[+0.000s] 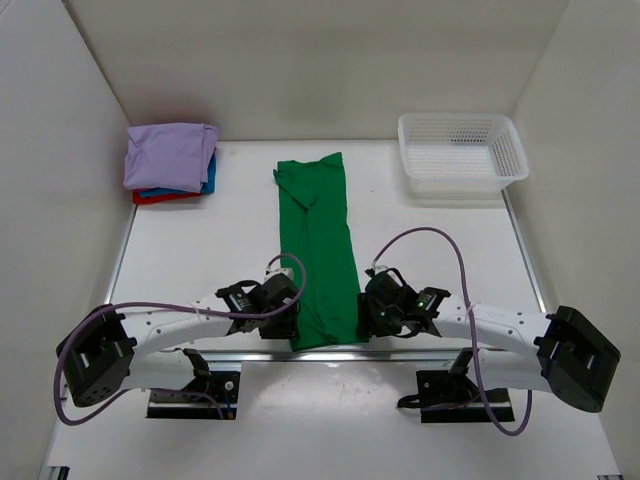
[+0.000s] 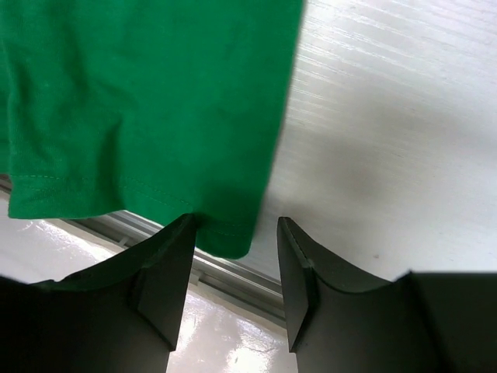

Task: Fold and stack the t-shirts
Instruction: Grab the bottom of the folded rectangular tshirt with both arms

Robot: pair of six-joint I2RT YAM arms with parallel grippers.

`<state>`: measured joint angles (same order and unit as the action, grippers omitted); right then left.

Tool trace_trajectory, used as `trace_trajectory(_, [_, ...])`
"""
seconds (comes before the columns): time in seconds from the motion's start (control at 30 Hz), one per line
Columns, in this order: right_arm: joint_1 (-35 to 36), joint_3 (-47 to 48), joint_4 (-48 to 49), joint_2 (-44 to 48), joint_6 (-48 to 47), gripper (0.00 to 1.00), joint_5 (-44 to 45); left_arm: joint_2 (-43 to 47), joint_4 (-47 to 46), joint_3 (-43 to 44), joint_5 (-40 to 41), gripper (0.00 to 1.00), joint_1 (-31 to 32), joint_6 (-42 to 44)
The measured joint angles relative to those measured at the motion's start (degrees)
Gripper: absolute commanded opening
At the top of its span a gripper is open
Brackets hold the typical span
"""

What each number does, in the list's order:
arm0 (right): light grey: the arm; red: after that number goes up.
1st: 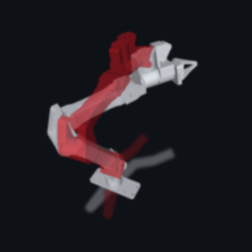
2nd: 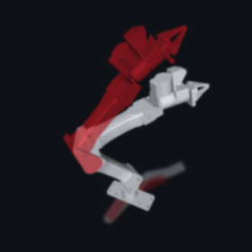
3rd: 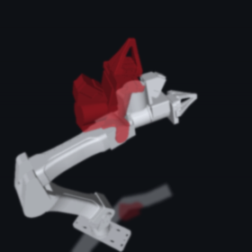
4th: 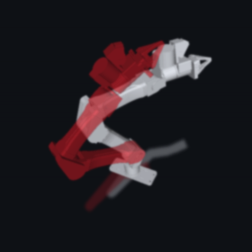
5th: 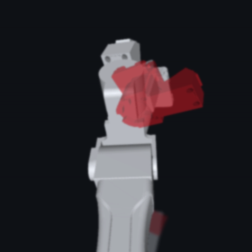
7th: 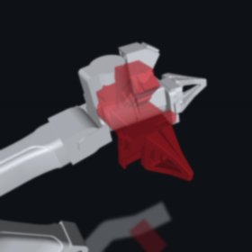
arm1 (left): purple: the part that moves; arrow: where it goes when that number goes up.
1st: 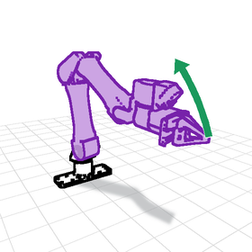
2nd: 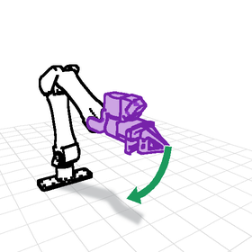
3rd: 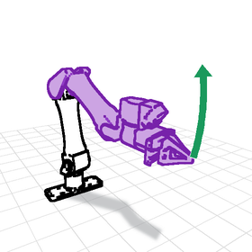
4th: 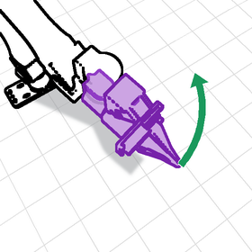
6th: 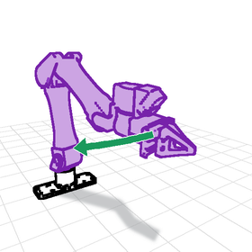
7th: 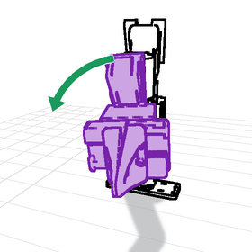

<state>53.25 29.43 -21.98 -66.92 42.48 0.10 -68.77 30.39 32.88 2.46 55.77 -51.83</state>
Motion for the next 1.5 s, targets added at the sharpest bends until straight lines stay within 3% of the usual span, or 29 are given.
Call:
trace_trajectory(0.13, [0.4, 0.6, 0.2, -1.0, 0.1, 0.42, -0.1, -2.8, -0.4, 0.0, -0.2, 0.45, 2.0, -0.9])
trace_trajectory(0.23, [1.3, 1.2, 0.2, -2.3, 0.3, 0.23, -0.2, -4.6, -1.0, 0.6, -0.5, 0.33, 3.9, -1.9])
trace_trajectory(0.27, [1.5, 1.2, 0.3, -2.7, 0.4, 0.04, -0.3, -5.0, -1.4, 0.6, -0.9, 0.15, 4.3, -2.3])
trace_trajectory(0.3, [1.6, 1.2, 0.4, -3.1, 0.4, 0.00, -0.7, -5.1, -1.8, 0.5, -1.2, 0.00, 4.7, -2.8])
trace_trajectory(0.93, [2.5, 1.2, -2.6, -2.2, -0.8, 0.01, -4.5, 1.9, 1.4, -4.2, -2.1, 0.00, 4.1, -2.8])
trace_trajectory(1.13, [3.4, 5.3, -8.2, -2.2, -3.2, 0.01, -5.9, 6.8, 5.3, -3.6, -3.2, 0.00, 3.6, -3.2])
trace_trajectory(1.3, [-0.9, 10.6, -13.0, -2.5, -7.8, 0.00, -8.3, 10.5, 9.4, 1.4, -4.7, 0.00, -2.8, -1.4])
trace_trajectory(1.5, [-7.9, 19.5, -16.3, -8.5, -15.2, 0.00, -11.4, 6.1, 11.8, 8.7, -6.5, 0.00, -11.9, 5.0])
